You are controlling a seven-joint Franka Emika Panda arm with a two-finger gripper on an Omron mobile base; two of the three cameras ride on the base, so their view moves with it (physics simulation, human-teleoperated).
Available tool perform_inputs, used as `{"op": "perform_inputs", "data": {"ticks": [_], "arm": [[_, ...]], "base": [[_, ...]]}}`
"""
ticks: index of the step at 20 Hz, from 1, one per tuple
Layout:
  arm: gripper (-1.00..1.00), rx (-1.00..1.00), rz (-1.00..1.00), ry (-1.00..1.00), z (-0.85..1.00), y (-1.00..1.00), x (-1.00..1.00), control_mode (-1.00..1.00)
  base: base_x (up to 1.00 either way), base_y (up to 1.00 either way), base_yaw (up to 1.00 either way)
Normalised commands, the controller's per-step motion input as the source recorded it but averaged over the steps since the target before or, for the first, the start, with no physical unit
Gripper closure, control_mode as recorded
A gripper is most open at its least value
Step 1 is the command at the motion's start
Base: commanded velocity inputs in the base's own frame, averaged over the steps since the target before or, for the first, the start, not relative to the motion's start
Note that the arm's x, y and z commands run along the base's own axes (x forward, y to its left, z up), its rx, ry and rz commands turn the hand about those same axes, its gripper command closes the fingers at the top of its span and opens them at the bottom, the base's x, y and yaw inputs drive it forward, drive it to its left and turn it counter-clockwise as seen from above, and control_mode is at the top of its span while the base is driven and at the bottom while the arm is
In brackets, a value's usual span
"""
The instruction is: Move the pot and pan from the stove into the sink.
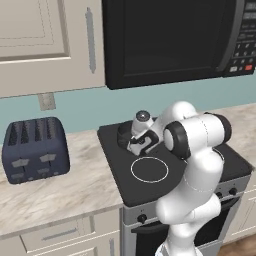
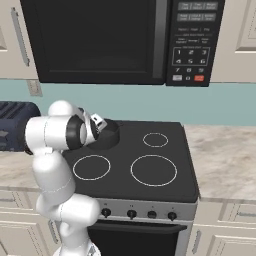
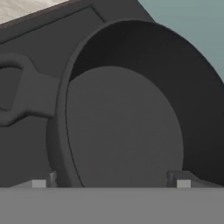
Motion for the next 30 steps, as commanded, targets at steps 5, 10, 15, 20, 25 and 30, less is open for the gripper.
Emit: {"op": "perform_inputs", "data": {"ticks": [5,10,15,20,25,30], "arm": [[-1.00,-0.01,0.02,0.01,-0.29,0.00,0.00,-1.00],[1.00,0.00,0.00,0.00,-0.08,0.00,0.00,-1.00],[1.00,0.00,0.00,0.00,-0.01,0.00,0.00,-1.00],[1.00,0.00,-0.01,0.00,0.02,-0.02,-0.01,-1.00],[1.00,0.02,-0.08,0.01,0.18,-0.05,-0.03,-1.00],[1.00,0.01,-0.10,0.06,0.54,-0.03,-0.22,-1.00]], "base": [[0.00,0.00,0.00],[0.00,0.00,0.00],[0.00,0.00,0.00],[0.00,0.00,0.00],[0.00,0.00,0.00],[0.00,0.00,0.00]]}}
